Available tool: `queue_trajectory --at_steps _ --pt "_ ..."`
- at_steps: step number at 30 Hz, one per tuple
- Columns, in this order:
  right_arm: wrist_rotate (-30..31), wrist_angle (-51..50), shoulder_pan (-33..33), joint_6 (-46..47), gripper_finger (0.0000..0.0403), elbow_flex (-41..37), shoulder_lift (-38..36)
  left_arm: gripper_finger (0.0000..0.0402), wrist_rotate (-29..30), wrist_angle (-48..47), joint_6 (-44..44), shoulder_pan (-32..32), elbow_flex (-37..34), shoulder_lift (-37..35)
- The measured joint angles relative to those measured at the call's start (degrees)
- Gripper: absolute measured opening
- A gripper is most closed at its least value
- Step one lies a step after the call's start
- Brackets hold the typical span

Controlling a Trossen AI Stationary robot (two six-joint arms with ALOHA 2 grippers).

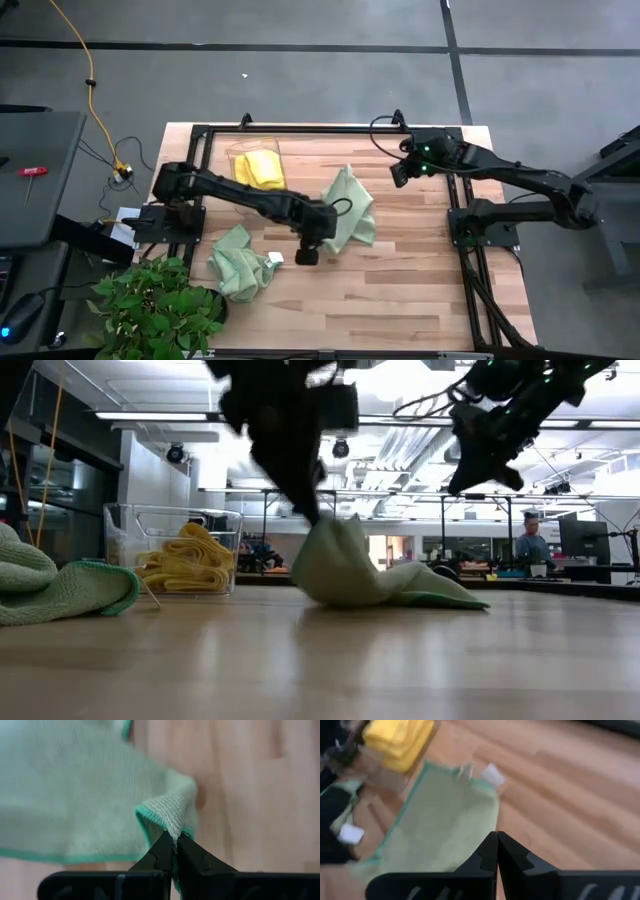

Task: Fold microfiber towels
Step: Fold the right green towel

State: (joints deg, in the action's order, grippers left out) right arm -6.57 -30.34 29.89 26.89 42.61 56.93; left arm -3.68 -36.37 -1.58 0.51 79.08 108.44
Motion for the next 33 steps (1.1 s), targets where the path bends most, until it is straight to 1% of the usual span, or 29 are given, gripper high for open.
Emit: queue_trajectory --at_steps 2,5,7,9,11,14,16,19,23,25,29,31,33 --pt "-2.30 1.11 0.00 0.09 0.0001 -0.04 2.75 0.0000 -0.19 0.88 -3.34 -0.19 -2.82 0.65" --pt "-6.22 6.12 0.15 0.12 0.0009 -0.04 7.42 0.0000 -0.93 6.01 -7.03 -0.55 -6.23 0.72" --pt "-10.08 12.82 0.31 0.09 0.0025 -0.04 10.98 0.0000 -1.16 10.41 -8.98 -0.95 -8.61 0.71" --pt "-14.77 18.91 0.50 -0.09 0.0047 0.01 14.42 0.0000 -1.21 14.51 -10.57 -1.55 -10.54 0.71" --pt "-17.21 23.36 0.50 -2.51 0.0077 1.07 18.25 0.0000 -1.26 16.67 -11.51 -2.29 -11.75 0.71" --pt "-18.66 23.29 0.50 -12.47 0.0124 5.36 23.93 0.0000 -1.25 17.29 -11.90 -3.12 -12.85 0.71" --pt "-20.53 20.68 0.52 -21.76 0.0153 9.55 27.56 0.0000 -1.25 17.41 -11.98 -3.73 -12.83 0.71" --pt "-20.29 13.46 0.50 -35.11 0.0188 17.58 33.55 0.0000 -1.24 17.69 -12.10 -4.08 -12.83 0.71" --pt "-20.30 2.58 0.52 -51.43 0.0212 28.19 41.21 0.0000 -1.56 18.12 -12.98 -4.35 -12.80 0.71" --pt "-20.27 -2.11 0.50 -58.09 0.0215 33.04 44.82 0.0000 -1.61 18.20 -13.45 -4.36 -12.78 0.71" --pt "-20.37 -11.90 0.52 -65.87 0.0208 41.20 50.57 0.0000 -1.20 18.61 -15.40 -4.32 -12.78 0.71" --pt "-20.57 -15.60 0.52 -67.85 0.0200 44.00 52.73 0.0000 -1.15 18.60 -15.79 -4.32 -12.78 0.71" --pt "-20.66 -17.14 0.45 -69.22 0.0187 45.98 54.31 0.0000 -1.02 18.57 -16.04 -4.32 -12.78 0.71"
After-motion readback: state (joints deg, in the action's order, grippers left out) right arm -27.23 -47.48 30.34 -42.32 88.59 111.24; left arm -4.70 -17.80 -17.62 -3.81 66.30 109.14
